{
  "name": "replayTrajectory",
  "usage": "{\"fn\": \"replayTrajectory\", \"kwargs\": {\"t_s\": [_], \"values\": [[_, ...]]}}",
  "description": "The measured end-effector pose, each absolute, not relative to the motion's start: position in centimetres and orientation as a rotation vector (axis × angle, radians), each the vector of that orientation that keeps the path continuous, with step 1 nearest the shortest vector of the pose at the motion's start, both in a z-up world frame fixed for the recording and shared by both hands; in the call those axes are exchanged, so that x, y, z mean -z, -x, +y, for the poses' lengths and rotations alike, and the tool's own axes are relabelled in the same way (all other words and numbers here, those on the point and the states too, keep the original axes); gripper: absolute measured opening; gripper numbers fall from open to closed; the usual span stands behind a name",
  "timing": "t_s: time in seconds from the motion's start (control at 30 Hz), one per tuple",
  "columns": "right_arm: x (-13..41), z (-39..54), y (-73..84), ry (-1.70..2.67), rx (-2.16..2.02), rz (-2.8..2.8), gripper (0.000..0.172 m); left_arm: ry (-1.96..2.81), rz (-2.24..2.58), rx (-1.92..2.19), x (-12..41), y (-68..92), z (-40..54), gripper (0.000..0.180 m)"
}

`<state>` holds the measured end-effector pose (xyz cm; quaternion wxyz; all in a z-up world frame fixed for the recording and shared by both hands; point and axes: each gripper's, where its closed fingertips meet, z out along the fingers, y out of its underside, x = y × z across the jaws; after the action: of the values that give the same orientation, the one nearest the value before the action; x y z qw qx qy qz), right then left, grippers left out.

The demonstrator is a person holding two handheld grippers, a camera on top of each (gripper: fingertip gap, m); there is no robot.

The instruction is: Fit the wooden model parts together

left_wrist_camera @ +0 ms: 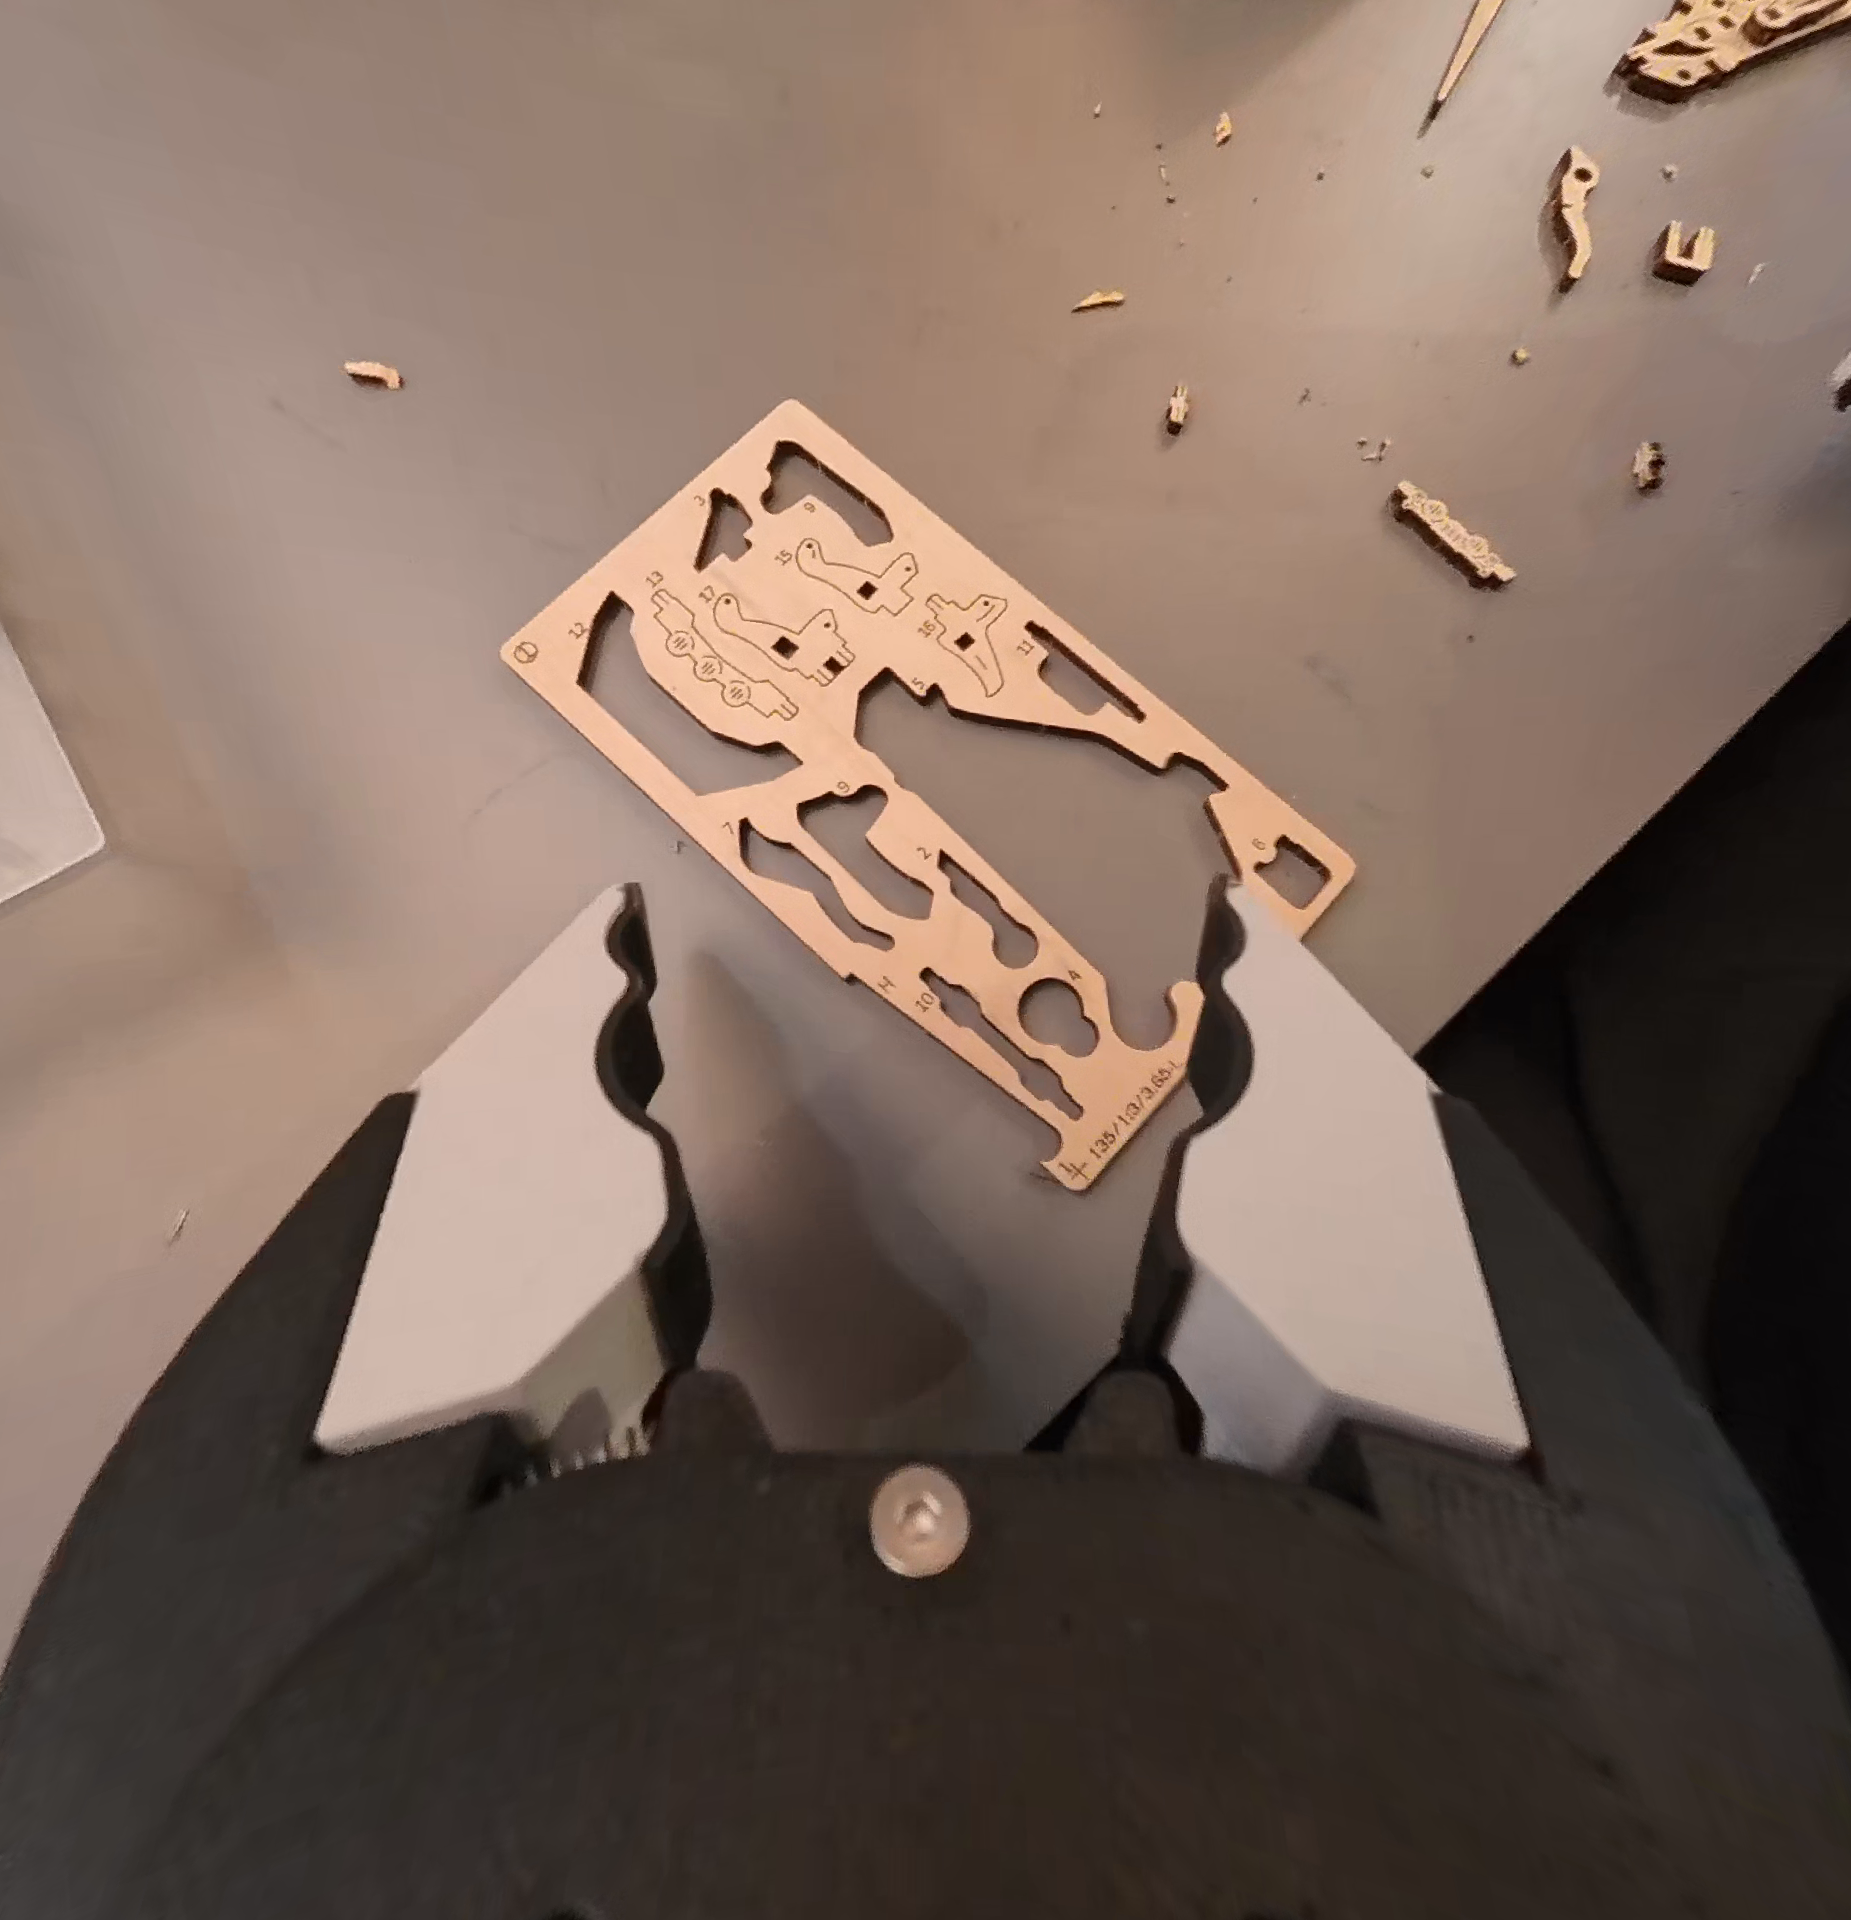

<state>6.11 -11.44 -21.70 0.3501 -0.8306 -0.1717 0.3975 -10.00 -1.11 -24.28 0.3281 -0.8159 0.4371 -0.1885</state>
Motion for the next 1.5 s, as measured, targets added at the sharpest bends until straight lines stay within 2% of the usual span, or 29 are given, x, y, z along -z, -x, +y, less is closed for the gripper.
{"fn": "replayTrajectory", "kwargs": {"t_s": [0.13,0.3,0.67,0.97,1.23,1.5], "values": [[21.6,-11.4,-6.1,2.146,-1.040,-0.437,0.022,2.153,1.068,0.502,24.2,10.5,-0.3,0.102],[21.7,-11.4,-6.1,2.145,-1.048,-0.433,0.022,2.141,1.014,0.477,23.9,10.8,0.5,0.091],[21.6,-11.3,-6.1,2.141,-1.056,-0.423,0.022,2.121,0.990,0.390,23.8,11.8,1.4,0.053],[21.5,-11.3,-6.2,2.137,-1.062,-0.419,0.022,2.139,0.922,0.376,23.5,13.1,2.3,0.041],[21.6,-11.3,-6.3,2.137,-1.061,-0.414,0.023,2.155,0.915,0.396,23.8,13.2,2.3,0.039],[20.9,-10.9,-7.8,2.027,-1.079,-0.411,0.022,2.189,0.955,0.436,24.5,12.7,1.7,0.047]]}}
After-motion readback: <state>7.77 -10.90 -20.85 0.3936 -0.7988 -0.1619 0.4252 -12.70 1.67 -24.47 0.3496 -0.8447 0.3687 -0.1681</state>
